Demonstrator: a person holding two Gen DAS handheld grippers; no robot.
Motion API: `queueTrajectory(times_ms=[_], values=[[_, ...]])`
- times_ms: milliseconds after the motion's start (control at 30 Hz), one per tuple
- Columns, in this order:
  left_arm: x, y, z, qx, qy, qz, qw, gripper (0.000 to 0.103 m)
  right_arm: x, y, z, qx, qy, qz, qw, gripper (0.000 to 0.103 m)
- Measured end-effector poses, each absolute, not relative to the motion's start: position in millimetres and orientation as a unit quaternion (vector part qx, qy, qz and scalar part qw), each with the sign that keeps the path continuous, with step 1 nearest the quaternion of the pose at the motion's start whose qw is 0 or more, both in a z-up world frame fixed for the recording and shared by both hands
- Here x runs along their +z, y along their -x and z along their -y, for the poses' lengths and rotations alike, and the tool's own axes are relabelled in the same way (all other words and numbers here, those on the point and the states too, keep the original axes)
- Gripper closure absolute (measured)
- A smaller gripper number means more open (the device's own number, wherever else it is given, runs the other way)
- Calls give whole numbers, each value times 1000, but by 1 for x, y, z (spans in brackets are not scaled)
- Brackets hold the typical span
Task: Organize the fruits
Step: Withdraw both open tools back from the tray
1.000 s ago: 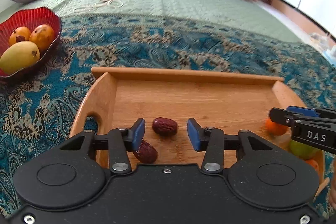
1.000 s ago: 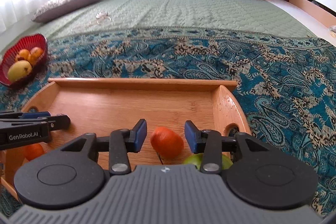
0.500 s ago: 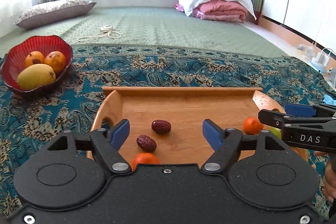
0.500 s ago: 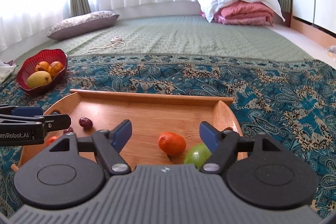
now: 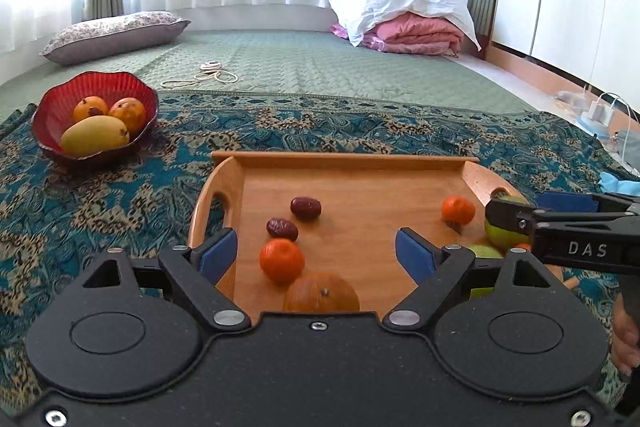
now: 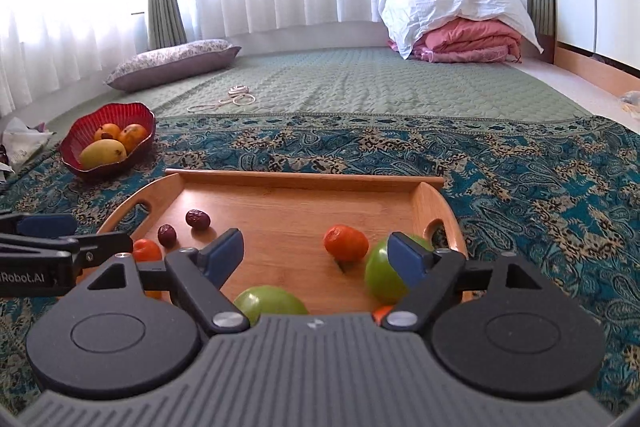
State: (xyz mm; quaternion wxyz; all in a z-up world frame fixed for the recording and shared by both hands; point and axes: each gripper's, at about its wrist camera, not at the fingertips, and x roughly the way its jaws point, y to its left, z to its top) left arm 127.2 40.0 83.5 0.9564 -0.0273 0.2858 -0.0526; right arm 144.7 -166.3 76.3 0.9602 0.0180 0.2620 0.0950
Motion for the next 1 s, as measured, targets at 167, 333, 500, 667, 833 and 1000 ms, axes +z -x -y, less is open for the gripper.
queueTrajectory(times_ms=[167,333,500,667,833,1000], values=[[75,-108,-36,-53,30,-286,956,17,73,-123,164,90,-7,-247,965,14],[65,-91,-33,-51,29,-287,956,15,68,-102,162,86,3,-230,969,12],[53,-78,-31,-46,26,-296,954,15,60,-83,158,86,12,-220,972,11],[40,-70,-31,-32,21,-302,953,14,49,-69,155,84,24,-215,973,11],[28,-67,-31,-21,17,-311,950,14,39,-60,156,78,20,-220,972,10],[20,-63,-30,-13,7,-313,950,13,29,-55,153,75,34,-222,972,8]])
